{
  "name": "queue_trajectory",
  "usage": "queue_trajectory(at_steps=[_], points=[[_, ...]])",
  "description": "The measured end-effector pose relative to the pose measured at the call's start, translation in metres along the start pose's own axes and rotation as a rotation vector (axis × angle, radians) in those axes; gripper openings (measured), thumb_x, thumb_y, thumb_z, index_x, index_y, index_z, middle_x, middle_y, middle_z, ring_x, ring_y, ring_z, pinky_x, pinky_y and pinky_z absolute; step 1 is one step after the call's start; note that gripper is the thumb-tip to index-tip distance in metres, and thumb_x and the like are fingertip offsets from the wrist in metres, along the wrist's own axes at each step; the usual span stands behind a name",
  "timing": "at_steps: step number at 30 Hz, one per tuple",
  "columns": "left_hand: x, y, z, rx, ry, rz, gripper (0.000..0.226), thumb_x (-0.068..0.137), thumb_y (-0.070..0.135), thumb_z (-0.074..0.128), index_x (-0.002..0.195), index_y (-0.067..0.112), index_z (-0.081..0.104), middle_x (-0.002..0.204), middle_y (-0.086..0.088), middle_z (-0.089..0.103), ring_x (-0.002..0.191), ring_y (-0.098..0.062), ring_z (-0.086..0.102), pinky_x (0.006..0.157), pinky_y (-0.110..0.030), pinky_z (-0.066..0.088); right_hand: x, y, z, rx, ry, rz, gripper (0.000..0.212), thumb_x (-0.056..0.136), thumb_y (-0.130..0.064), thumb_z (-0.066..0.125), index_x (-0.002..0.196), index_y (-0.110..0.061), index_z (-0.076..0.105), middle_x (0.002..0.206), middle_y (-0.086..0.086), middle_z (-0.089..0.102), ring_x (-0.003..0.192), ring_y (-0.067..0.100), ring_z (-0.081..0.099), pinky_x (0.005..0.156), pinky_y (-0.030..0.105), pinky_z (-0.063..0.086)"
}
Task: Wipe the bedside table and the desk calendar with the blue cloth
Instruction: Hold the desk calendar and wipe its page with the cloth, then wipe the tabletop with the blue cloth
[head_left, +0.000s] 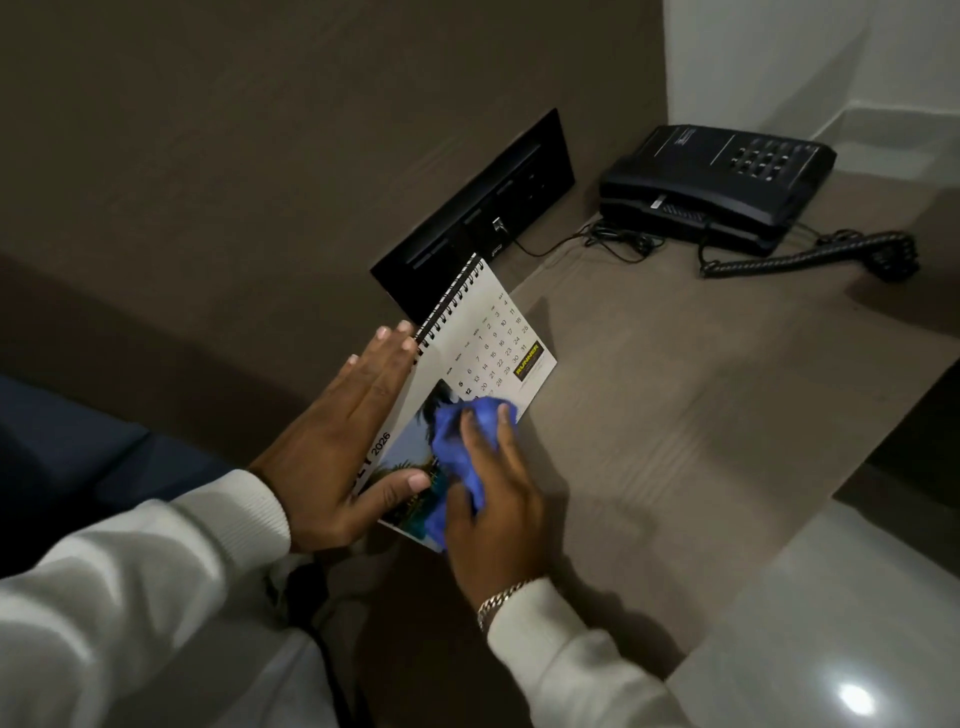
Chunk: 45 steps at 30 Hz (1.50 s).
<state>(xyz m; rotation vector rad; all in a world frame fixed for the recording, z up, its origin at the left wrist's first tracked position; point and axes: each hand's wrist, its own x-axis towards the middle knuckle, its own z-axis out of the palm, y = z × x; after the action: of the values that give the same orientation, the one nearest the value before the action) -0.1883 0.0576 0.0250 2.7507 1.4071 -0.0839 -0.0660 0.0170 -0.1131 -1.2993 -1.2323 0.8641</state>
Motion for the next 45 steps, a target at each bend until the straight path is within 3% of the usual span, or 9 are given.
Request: queue_trajectory(at_steps=[7,13,19,23,27,30,32,41,45], points=[[0.001,-0.001,0.000,-0.014,0.001,0.003,0.095,0.086,0.059,0.042,0.153,0.010,-0.002,0.165,-0.006,-0.003,0.152,-0.022,-0.004,0.119,-0.053,0.015,0.062,-0.008,-0.014,0.066,0.080,-0.049,0.049,0.089,-0.011,0.056,0.135,-0.025,0.049,0.158,0.006,0.025,0.130,0.000,0.026,0.103,0.011,0.029],[0.001,0.001,-0.001,-0.028,-0.005,-0.021,0.095,0.085,0.058,0.044,0.153,0.013,-0.004,0.164,-0.004,-0.005,0.151,-0.016,-0.007,0.120,-0.048,0.012,0.051,0.002,-0.018,-0.064,0.061,0.090,0.047,0.090,-0.012,0.055,0.136,-0.020,0.048,0.154,0.015,0.034,0.138,0.029,0.039,0.105,0.036,0.044],[0.001,0.001,0.000,-0.011,0.013,-0.005,0.094,0.086,0.064,0.037,0.153,0.012,-0.004,0.164,-0.009,-0.002,0.152,-0.019,-0.005,0.120,-0.050,0.015,0.021,-0.008,-0.018,-0.124,-0.014,0.107,0.048,0.088,-0.016,0.057,0.135,-0.024,0.049,0.151,0.008,0.041,0.134,0.024,0.045,0.102,0.030,0.043],[0.001,0.002,-0.001,0.024,0.001,0.001,0.094,0.087,0.062,0.036,0.153,0.006,-0.001,0.164,-0.012,-0.001,0.152,-0.024,-0.003,0.122,-0.047,0.012,-0.010,-0.016,-0.025,-0.093,-0.241,0.148,0.050,0.089,-0.019,0.057,0.137,-0.027,0.046,0.152,0.002,0.039,0.139,0.018,0.037,0.111,0.027,0.036],[0.001,0.002,-0.002,0.078,-0.019,-0.018,0.091,0.089,0.059,0.036,0.152,0.003,0.003,0.163,-0.015,0.001,0.152,-0.026,-0.002,0.122,-0.042,0.008,-0.025,-0.024,-0.047,-0.005,-0.448,0.127,0.040,0.088,-0.013,0.059,0.127,-0.022,0.058,0.138,0.002,0.057,0.130,0.013,0.048,0.110,0.016,0.033],[0.001,0.006,-0.009,0.130,-0.082,-0.058,0.093,0.087,0.061,0.036,0.152,0.002,0.002,0.163,-0.016,0.001,0.151,-0.027,0.000,0.122,-0.045,0.011,-0.019,-0.040,-0.078,0.026,-0.668,0.144,0.037,0.090,-0.011,0.055,0.126,-0.016,0.059,0.127,0.007,0.066,0.119,0.017,0.059,0.104,0.022,0.042],[0.002,0.009,-0.016,0.172,-0.125,-0.090,0.095,0.086,0.061,0.037,0.152,0.003,0.004,0.162,-0.018,0.006,0.151,-0.031,0.006,0.120,-0.050,0.017,-0.003,-0.049,-0.106,0.032,-0.648,0.242,0.039,0.086,-0.007,0.058,0.125,-0.012,0.059,0.123,0.011,0.067,0.114,0.022,0.062,0.100,0.020,0.045],[0.005,0.047,-0.019,0.133,-0.080,-0.339,0.087,0.086,0.062,0.027,0.152,0.007,0.014,0.162,-0.016,0.014,0.150,-0.031,0.012,0.117,-0.055,0.015,0.142,-0.041,-0.222,-0.780,-0.593,-0.016,0.046,0.080,-0.004,0.055,0.125,-0.011,0.055,0.134,0.017,0.055,0.117,0.035,0.056,0.096,0.036,0.043],[0.005,0.074,-0.009,0.079,0.017,-0.480,0.083,0.086,0.055,0.034,0.151,0.007,0.017,0.161,-0.016,0.016,0.149,-0.033,0.013,0.117,-0.057,0.012,0.172,-0.011,-0.224,-1.005,-0.695,-0.084,0.054,0.086,-0.018,0.054,0.139,-0.016,0.039,0.154,0.020,0.025,0.126,0.042,0.045,0.100,0.044,0.042]])
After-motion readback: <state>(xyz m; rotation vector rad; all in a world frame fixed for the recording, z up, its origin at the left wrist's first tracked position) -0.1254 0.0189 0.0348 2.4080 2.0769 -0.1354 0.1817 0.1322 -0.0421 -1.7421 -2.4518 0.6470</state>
